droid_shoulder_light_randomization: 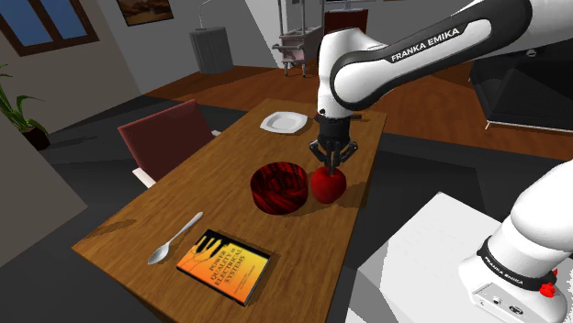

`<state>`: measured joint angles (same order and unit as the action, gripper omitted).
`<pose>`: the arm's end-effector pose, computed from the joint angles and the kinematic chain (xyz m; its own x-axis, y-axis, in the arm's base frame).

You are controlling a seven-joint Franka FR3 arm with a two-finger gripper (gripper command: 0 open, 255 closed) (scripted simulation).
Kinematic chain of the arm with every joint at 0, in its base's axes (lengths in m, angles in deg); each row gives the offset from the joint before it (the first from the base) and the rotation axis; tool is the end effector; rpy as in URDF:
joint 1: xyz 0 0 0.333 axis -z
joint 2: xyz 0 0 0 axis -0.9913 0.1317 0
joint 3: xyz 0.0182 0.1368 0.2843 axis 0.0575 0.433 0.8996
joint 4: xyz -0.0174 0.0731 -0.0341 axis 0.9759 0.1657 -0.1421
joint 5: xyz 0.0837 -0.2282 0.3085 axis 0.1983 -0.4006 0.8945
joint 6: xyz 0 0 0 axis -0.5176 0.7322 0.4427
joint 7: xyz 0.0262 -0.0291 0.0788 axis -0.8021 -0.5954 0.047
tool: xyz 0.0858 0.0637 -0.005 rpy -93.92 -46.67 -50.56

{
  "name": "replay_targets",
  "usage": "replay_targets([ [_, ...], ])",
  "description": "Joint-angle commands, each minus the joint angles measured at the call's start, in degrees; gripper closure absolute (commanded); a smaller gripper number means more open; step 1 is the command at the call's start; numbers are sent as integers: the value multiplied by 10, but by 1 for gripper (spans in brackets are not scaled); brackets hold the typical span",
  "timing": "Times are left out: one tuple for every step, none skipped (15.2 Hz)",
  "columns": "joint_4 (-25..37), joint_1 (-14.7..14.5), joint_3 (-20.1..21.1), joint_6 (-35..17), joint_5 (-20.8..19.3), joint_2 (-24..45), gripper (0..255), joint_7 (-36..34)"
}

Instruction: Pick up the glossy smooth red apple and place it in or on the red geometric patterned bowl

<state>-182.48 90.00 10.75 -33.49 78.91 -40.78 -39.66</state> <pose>0.4255 0.1958 0.4300 0.7306 -0.6727 -0.1168 -0.6788 -0.7342 -0.0171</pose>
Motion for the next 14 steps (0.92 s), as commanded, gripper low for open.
replay_targets([
  [11,1,-3,16,0,-5,255,0],
  [16,1,-4,24,0,-8,255,0],
  [22,1,-5,32,0,-11,255,0],
  [27,1,-7,40,0,-13,255,0],
  [33,1,-8,48,0,-16,255,-1],
  [39,1,-9,56,0,-18,255,-1],
  [45,1,-10,64,0,-20,255,-2],
  [51,2,-12,72,-1,-22,255,-2],
  [57,2,-13,80,-1,-24,255,-2],
  [63,2,-14,88,-1,-26,255,-3],
  [69,2,-15,95,-1,-27,255,-3],
  [76,3,-16,103,-2,-29,255,-4],
  [82,3,-17,111,-2,-30,255,-5],
  [89,3,-18,119,-3,-31,255,-5],
])
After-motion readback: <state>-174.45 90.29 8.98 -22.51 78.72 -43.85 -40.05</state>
